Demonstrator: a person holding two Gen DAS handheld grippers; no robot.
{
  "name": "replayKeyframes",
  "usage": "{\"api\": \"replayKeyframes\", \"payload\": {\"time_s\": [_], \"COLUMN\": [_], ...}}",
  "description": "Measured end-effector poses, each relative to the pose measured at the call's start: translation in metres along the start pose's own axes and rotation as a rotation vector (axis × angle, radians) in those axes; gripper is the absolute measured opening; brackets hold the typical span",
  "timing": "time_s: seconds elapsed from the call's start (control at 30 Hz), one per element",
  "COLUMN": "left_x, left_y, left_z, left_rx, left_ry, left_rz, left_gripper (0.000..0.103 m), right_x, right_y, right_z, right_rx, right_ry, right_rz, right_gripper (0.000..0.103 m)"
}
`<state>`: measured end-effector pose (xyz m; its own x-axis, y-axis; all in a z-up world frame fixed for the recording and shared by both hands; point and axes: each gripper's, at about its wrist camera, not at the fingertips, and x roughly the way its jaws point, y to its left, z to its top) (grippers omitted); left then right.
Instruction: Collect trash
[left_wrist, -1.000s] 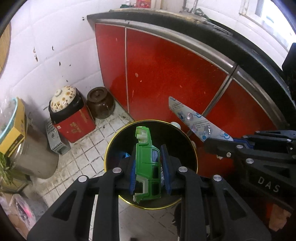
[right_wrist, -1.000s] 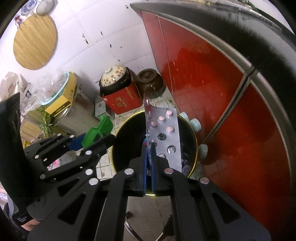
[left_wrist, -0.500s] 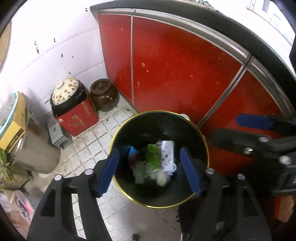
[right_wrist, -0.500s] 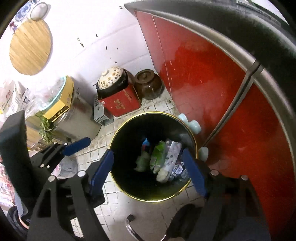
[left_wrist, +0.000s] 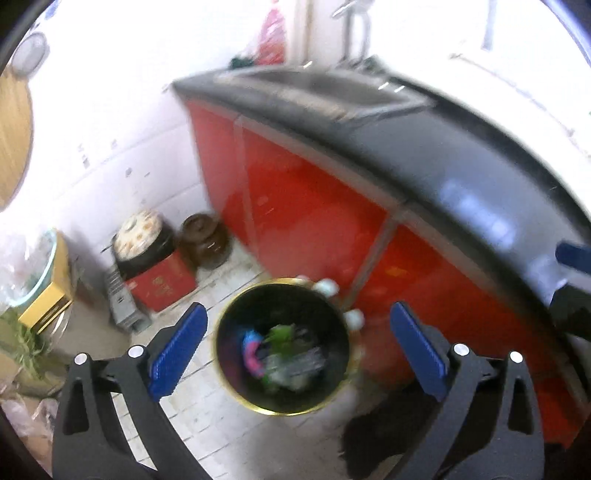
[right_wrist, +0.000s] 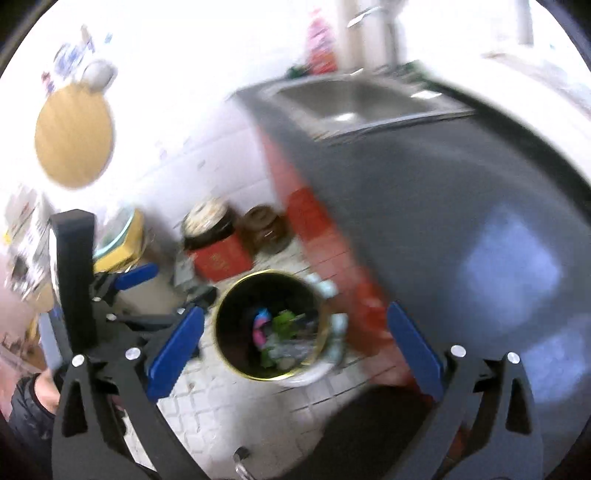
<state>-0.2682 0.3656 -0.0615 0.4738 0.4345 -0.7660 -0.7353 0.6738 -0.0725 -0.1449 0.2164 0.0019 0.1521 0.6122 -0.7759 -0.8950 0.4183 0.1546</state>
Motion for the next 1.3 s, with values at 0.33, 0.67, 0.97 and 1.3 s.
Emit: {"api": "replayKeyframes", "payload": {"time_s": [0.33, 0.67, 0.97, 1.3], "left_x": [-0.078, -0.082, -0.089, -0.079], "left_y": [-0.206, -0.390, -0.449, -0.450], "left_z": [0.034, -0.004, -0.038, -0.041], "left_rx": [0.274, 0.442, 0.648, 0.655], "left_ry": [-0.087, -0.040, -0.034, -0.007], "left_rz": [-0.386, -0.530, -0.466, -0.444], "left_gripper": [0.096, 0.096, 0.096, 0.096], "right_x": [-0.195, -0.318, -0.320, -0.308], "right_y": [-0.196, -0.320, -0.347, -0.349], "right_z": [-0.091, -0.210, -0.238, -0.232], "right_rx": [0.399, 0.685, 0.736, 0.727], "right_ry": [-0.144, -0.200, -0.162, -0.137], "right_rz": [-0.514, -0.827, -0.826, -0.802], "right_gripper": [0.096, 0.096, 0.096, 0.096]}}
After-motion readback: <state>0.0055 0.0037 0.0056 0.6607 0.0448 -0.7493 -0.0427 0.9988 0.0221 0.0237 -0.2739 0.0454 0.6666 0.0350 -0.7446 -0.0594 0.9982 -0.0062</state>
